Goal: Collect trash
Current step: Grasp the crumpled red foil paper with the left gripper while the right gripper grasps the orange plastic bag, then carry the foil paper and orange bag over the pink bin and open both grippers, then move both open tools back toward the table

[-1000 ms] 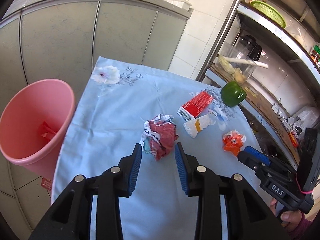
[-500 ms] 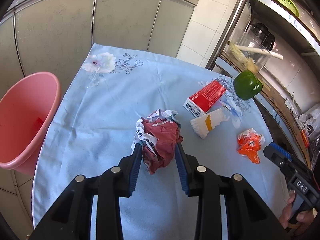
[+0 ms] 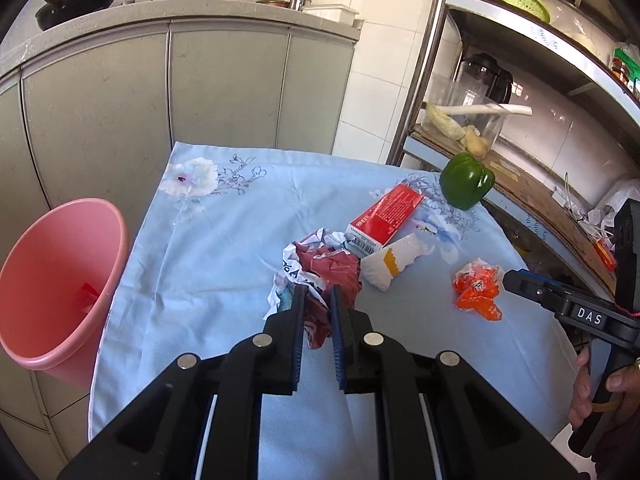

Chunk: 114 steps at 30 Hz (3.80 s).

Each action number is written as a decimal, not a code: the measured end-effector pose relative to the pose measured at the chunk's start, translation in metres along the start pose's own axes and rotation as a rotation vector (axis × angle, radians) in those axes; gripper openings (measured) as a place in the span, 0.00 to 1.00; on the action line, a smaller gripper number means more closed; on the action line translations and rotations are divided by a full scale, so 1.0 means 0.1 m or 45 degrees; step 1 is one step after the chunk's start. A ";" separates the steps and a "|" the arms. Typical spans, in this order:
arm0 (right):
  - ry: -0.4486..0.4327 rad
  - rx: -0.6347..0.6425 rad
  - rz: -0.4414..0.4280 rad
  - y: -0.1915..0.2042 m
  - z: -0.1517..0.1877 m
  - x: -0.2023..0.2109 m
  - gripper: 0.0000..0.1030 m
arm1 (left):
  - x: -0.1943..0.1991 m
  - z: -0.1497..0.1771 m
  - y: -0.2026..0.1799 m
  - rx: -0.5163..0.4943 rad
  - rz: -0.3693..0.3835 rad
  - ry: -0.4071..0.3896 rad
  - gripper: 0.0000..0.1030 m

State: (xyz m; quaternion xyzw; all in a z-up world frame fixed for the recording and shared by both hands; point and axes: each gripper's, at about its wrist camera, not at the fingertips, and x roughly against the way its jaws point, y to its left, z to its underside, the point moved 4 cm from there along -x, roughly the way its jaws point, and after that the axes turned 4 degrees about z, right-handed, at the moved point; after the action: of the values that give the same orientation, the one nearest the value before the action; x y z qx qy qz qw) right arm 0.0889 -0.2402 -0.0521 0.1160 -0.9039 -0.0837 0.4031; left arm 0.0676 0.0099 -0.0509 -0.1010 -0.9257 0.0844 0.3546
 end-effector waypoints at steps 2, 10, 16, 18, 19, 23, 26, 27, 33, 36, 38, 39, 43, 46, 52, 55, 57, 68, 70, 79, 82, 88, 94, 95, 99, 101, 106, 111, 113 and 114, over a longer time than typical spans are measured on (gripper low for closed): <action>0.011 -0.025 -0.008 -0.02 0.01 -0.01 0.45 | 0.04 0.00 0.01 0.010 0.006 -0.012 0.11; 0.097 -0.076 -0.067 -0.01 -0.08 -0.32 0.45 | 0.10 0.02 0.05 0.033 0.024 -0.018 0.11; 0.057 0.097 -0.071 0.22 -0.27 -0.46 0.45 | 0.13 0.02 0.10 0.049 0.013 -0.028 0.11; 0.045 0.069 -0.090 0.20 -0.27 -0.38 0.45 | 0.15 0.02 0.14 0.064 0.009 -0.036 0.11; 0.047 0.066 -0.090 0.20 -0.26 -0.35 0.45 | 0.15 0.02 0.17 0.075 0.009 -0.039 0.11; 0.080 0.040 -0.085 0.17 -0.16 -0.31 0.45 | 0.13 0.03 0.19 0.091 0.013 -0.035 0.11; 0.114 -0.009 -0.093 0.19 -0.14 -0.39 0.45 | 0.14 0.05 0.16 0.081 0.020 -0.031 0.11; 0.117 -0.021 -0.097 0.21 -0.14 -0.42 0.45 | 0.15 0.06 0.15 0.076 0.020 -0.033 0.11; 0.106 0.019 0.015 0.27 -0.11 -0.57 0.45 | 0.29 0.06 0.18 0.089 0.014 -0.071 0.11; 0.102 0.001 0.009 0.21 -0.10 -0.53 0.45 | 0.32 0.08 0.20 0.090 0.010 -0.079 0.11; 0.099 0.016 0.020 0.19 -0.10 -0.49 0.42 | 0.33 0.08 0.21 0.095 0.016 -0.079 0.11; 0.098 0.022 0.019 0.19 -0.09 -0.47 0.35 | 0.34 0.08 0.22 0.095 0.017 -0.083 0.11; 0.068 0.066 -0.003 0.25 -0.08 -0.30 0.36 | 0.43 0.06 0.25 0.100 0.011 -0.118 0.11; 0.032 0.110 -0.022 0.37 -0.11 -0.17 0.36 | 0.51 0.05 0.32 0.117 0.000 -0.143 0.11; -0.021 0.222 -0.155 0.89 -0.19 -0.02 0.36 | 0.76 0.01 0.57 0.137 -0.089 -0.229 0.11; -0.036 0.302 -0.240 1.25 -0.24 -0.04 0.36 | 0.92 -0.02 0.78 0.165 -0.156 -0.279 0.11; -0.037 0.344 -0.294 1.49 -0.26 -0.07 0.36 | 1.03 -0.03 0.94 0.184 -0.208 -0.306 0.11; 0.049 0.556 -0.548 2.86 -0.25 -0.49 0.36 | 1.29 0.10 1.74 0.308 -0.426 -0.319 0.11; 0.079 0.583 -0.566 3.01 -0.22 -0.60 0.36 | 1.25 0.14 1.84 0.322 -0.450 -0.298 0.11; 0.244 0.621 -0.612 3.52 -0.01 -1.14 0.36 | 0.92 0.28 2.09 0.359 -0.483 -0.173 0.12; 0.289 0.638 -0.611 3.57 0.06 -1.27 0.37 | 0.83 0.31 2.12 0.360 -0.489 -0.145 0.12; 0.357 0.611 -0.614 3.56 0.10 -1.42 0.48 | 0.76 0.33 2.16 0.386 -0.493 -0.112 0.17; 0.291 0.642 -0.610 3.44 0.05 -1.21 0.48 | 0.85 0.31 2.11 0.399 -0.484 -0.141 0.18; 0.260 0.655 -0.601 3.39 0.04 -1.13 0.48 | 0.88 0.30 2.10 0.392 -0.481 -0.148 0.19; 0.197 0.654 -0.532 3.13 0.02 -0.88 0.48 | 0.96 0.23 1.95 0.358 -0.452 -0.177 0.19; 0.174 0.620 -0.481 2.88 0.02 -0.76 0.48 | 0.98 0.19 1.86 0.338 -0.432 -0.187 0.19; 0.132 0.521 -0.338 2.29 -0.01 -0.53 0.48 | 0.94 0.10 1.55 0.283 -0.366 -0.180 0.26; 0.076 0.420 -0.181 1.63 -0.03 -0.32 0.48 | 0.86 0.07 1.22 0.228 -0.271 -0.140 0.29; 0.075 0.349 -0.144 1.37 -0.03 -0.28 0.48 | 0.81 0.04 1.08 0.193 -0.243 -0.121 0.29; 0.069 0.309 -0.122 1.21 -0.04 -0.25 0.48 | 0.77 0.03 1.00 0.173 -0.230 -0.111 0.29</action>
State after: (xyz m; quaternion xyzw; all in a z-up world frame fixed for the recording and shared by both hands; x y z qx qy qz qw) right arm 0.0908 -0.1174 -0.0370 0.2091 -0.8896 0.0102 0.4060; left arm 0.0222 0.1255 -0.0265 0.0108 -0.9377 0.1190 0.3261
